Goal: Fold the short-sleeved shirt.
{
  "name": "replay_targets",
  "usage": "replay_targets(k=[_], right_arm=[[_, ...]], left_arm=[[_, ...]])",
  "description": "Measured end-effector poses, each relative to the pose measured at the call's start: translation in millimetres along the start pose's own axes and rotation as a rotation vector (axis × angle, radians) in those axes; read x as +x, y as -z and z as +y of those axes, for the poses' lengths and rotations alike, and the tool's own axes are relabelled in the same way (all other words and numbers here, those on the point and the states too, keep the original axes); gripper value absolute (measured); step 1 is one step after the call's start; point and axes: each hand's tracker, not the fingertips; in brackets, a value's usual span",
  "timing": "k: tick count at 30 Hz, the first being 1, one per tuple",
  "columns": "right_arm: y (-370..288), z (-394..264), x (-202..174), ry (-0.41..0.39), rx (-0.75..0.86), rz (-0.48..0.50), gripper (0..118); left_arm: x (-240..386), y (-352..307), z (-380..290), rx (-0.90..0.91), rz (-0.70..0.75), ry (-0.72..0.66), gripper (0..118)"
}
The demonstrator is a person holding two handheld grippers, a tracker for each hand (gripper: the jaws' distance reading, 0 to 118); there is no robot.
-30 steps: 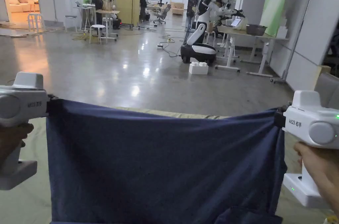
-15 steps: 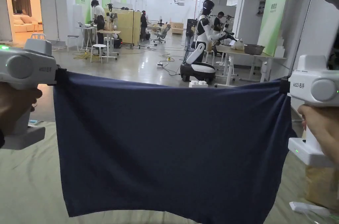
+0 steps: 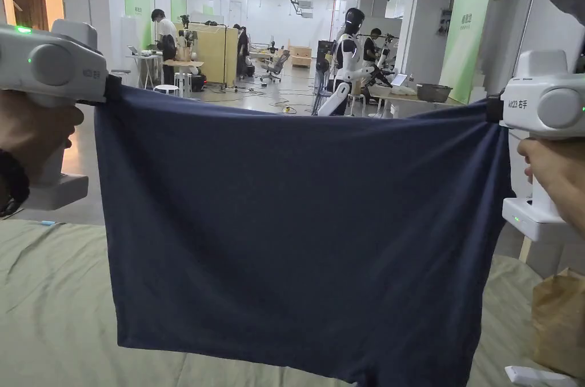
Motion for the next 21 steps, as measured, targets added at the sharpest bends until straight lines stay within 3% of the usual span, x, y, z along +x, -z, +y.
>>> replay_targets(k=[9,13,14,21], right_arm=[[-1.5,2.7,5.0,0.019,-0.033,-0.020,3],[-7.9,-24.3,-1.1,0.004,-0.059,-0.012,3],[-11.2,-29.7,0.0,-0.027,-0.013,-0.047,3],[-48.5,-100.0,-10.5,-0.044,-0.101,-0.017,3]], left_arm=[[0.7,-5.8,-1.5,-0.001,0.000,0.043,5],[1.3,-10.4,-22.5,-0.047,-0.005,0.070,5],[0.4,-11.9,-29.4,-0.050,-0.008,0.068,5],[-9.1,-25.0,-101.7,-0.144,-0.039,0.038,5]])
